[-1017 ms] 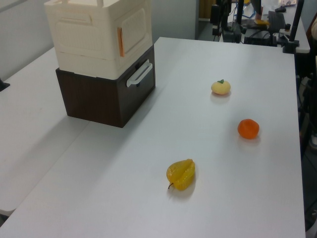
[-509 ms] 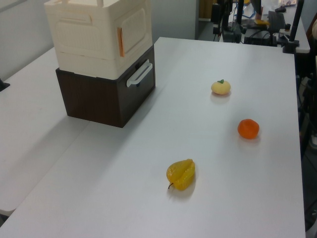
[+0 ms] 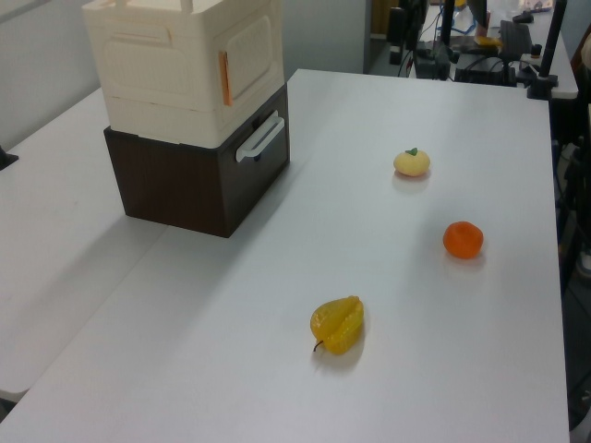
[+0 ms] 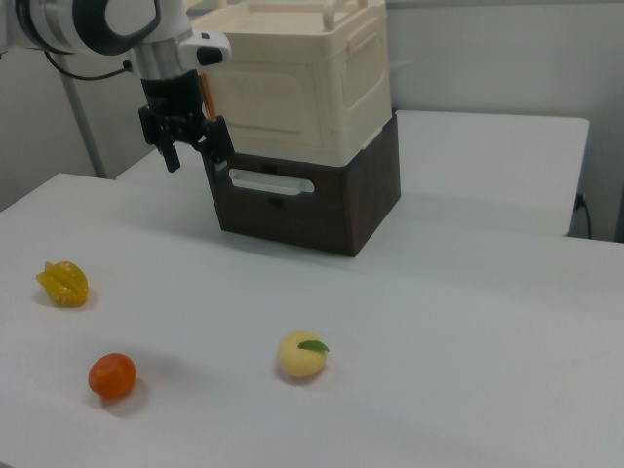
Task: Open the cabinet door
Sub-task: 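Raise the gripper and move it toward the cabinet door's orange knob, then lower the open gripper onto the orange knob of the cream door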
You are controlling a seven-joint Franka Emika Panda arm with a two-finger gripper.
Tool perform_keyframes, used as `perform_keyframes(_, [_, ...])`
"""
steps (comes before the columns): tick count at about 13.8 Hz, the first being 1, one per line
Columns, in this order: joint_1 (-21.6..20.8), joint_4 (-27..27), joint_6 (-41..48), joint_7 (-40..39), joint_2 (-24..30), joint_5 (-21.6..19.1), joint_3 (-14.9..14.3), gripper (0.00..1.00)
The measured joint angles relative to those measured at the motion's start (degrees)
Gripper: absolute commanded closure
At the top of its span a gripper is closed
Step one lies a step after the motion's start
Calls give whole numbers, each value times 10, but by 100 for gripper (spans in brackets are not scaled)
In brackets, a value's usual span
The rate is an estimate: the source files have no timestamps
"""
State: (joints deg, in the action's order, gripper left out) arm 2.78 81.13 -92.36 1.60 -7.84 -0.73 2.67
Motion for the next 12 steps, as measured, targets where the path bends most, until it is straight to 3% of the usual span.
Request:
perform_keyframes(7, [-78, 0, -200, 0, -18, 3, 6, 0])
perform_keyframes(12, [-133, -7, -344, 65, -61, 71, 6, 0])
